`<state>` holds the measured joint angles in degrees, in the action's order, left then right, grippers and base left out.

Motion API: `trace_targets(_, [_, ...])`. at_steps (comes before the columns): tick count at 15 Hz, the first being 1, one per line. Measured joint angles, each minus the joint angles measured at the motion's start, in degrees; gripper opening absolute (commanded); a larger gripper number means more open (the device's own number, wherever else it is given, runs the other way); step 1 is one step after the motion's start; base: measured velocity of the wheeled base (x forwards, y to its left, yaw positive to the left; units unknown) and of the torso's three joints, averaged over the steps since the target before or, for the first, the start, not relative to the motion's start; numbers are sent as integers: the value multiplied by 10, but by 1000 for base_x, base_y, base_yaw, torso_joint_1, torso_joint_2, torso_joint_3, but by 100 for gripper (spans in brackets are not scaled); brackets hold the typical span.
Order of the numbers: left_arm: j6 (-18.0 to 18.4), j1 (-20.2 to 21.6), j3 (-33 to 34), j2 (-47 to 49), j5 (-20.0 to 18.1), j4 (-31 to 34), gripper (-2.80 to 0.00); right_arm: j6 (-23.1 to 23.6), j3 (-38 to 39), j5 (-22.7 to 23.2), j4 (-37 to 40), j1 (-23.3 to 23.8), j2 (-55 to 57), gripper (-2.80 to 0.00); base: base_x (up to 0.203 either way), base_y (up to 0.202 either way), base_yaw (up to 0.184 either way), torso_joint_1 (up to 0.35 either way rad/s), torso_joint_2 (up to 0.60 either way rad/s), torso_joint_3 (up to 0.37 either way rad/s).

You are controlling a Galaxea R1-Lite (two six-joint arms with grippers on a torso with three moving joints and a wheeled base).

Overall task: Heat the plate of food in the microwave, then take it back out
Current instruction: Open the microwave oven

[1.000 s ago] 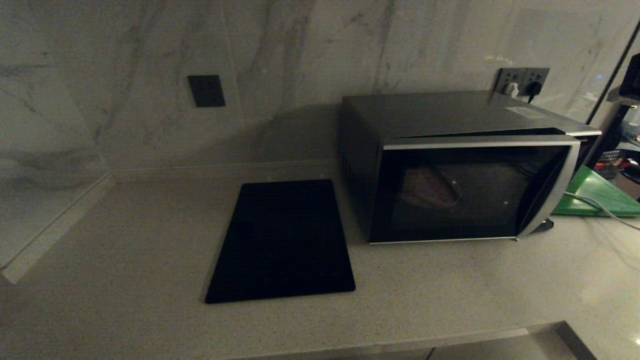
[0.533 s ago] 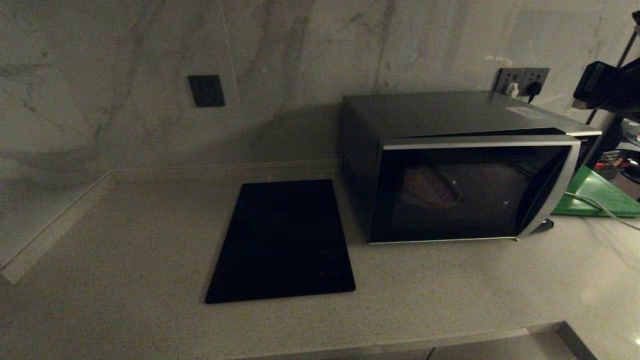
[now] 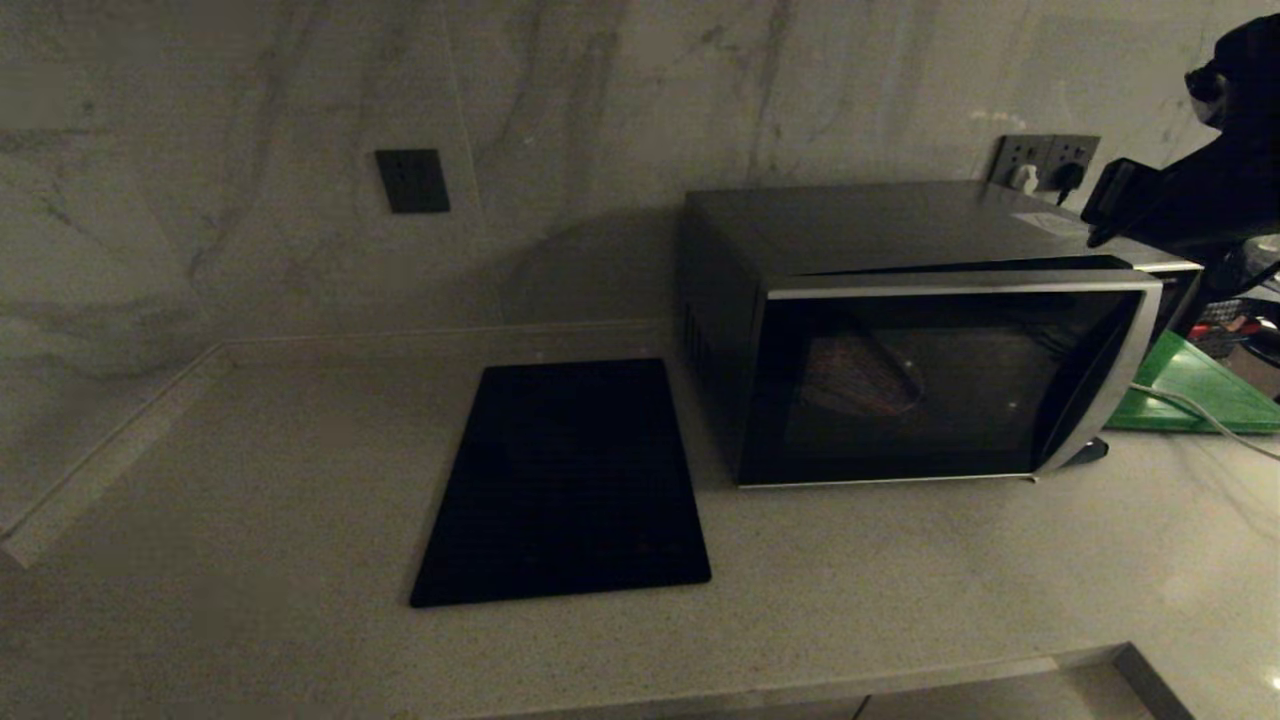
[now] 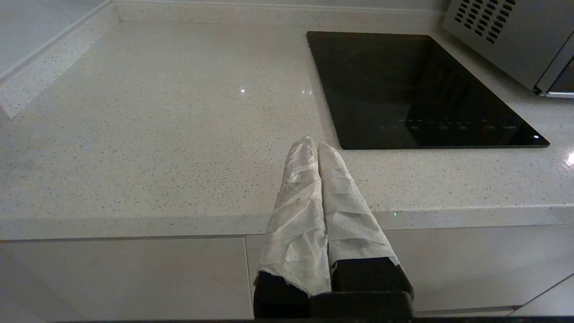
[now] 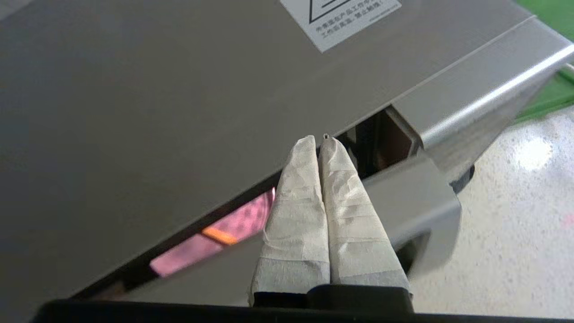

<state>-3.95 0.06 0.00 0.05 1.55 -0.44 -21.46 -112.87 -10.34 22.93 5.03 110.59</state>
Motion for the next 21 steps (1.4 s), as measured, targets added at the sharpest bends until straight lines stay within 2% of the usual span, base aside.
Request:
trace_targets(7, [0, 0, 0, 0, 0, 0, -280, 0, 6, -27, 1, 0, 19, -280, 0, 0, 0, 0, 0, 0])
trace_targets(13, [0, 0, 0, 0, 0, 0, -280, 0, 41, -38, 4, 0, 4, -280, 0, 0, 0, 0, 0, 0])
trace_targets(21, [0, 0, 0, 0, 0, 0, -280, 10, 105, -37, 75, 0, -64, -280, 0, 0, 0, 0, 0, 0])
